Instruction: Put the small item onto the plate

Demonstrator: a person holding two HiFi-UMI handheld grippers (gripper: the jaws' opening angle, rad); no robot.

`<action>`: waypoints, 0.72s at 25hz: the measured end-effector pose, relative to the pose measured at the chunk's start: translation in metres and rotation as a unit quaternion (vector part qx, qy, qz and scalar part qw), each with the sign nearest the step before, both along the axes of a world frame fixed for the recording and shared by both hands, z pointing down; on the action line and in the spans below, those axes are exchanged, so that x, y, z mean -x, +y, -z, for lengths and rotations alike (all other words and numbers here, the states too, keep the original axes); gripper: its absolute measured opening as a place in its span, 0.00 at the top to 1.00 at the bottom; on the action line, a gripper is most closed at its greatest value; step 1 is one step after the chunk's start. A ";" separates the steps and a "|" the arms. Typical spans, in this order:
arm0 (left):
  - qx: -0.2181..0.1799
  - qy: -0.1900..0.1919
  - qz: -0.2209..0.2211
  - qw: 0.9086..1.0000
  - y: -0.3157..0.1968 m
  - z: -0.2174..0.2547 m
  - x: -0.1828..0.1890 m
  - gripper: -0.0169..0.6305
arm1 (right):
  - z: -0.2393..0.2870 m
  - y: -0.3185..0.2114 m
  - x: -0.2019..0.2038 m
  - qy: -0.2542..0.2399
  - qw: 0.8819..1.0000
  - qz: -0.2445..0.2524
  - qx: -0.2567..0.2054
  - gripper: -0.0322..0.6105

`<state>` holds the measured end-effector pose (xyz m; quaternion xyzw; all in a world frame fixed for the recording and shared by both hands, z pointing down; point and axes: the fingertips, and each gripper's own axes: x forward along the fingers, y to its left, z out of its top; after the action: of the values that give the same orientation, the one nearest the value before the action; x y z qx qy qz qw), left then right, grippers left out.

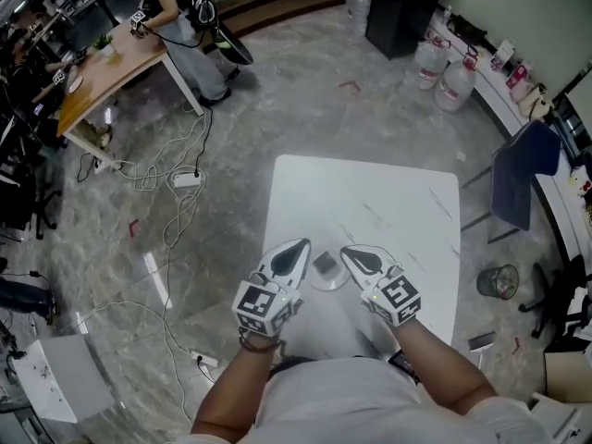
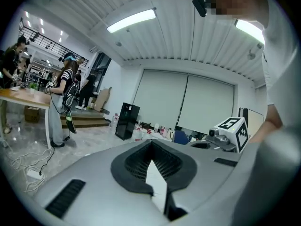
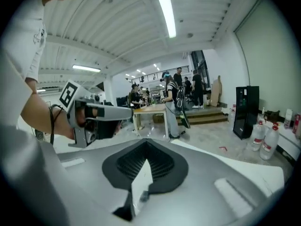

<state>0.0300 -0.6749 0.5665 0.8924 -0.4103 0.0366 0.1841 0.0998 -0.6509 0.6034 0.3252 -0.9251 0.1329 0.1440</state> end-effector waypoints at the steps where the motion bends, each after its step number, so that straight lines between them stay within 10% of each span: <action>1: -0.006 0.002 0.000 1.000 0.002 0.015 -0.005 0.96 | 0.020 0.000 -0.004 -0.016 1.000 -0.002 -0.010 0.95; 9: -0.090 0.003 -0.027 0.996 0.009 0.152 -0.036 0.96 | 0.191 -0.001 -0.032 -0.123 0.985 -0.017 -0.116 0.95; 18: -0.140 0.011 -0.059 0.988 0.013 0.229 -0.071 0.96 | 0.283 0.013 -0.064 -0.133 0.974 -0.036 -0.179 0.95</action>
<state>0.1006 -0.6619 0.3375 0.9325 -0.3556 -0.0198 0.0596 0.1641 -0.6379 0.3207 0.3582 -0.9324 0.0122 -0.0458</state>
